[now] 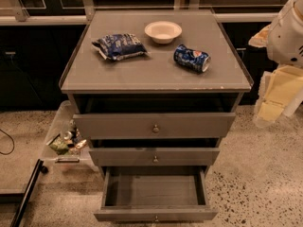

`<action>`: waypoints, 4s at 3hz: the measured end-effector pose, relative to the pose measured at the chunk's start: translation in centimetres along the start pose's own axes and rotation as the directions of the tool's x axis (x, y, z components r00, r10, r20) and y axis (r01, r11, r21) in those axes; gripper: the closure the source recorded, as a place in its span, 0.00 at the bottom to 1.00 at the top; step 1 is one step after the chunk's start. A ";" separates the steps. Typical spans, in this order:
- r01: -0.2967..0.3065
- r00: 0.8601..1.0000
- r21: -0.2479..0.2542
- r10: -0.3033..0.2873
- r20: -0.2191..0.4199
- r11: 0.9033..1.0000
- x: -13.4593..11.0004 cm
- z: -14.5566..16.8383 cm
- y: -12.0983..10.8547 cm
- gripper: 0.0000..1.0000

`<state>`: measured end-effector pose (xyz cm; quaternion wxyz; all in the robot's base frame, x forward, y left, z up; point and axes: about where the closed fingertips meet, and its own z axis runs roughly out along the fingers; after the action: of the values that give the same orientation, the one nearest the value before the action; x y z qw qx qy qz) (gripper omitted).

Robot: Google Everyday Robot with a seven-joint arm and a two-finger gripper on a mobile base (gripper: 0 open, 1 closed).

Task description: Close bottom drawer

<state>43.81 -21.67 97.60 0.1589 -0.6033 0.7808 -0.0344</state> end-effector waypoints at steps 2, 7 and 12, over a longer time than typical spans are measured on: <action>-0.013 1.000 -0.036 0.014 0.017 0.999 1.7 3.1 1.2 0.00; -0.052 0.981 -0.213 0.089 0.169 0.976 7.5 21.4 8.0 0.00; -0.074 0.932 -0.315 0.178 0.316 0.946 9.2 36.1 11.2 0.83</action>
Offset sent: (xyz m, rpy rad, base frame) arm -0.0142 -0.0196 -0.0831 0.0595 0.1046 -0.0016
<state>41.76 -22.40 58.79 0.2005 -0.5652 0.7752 0.1986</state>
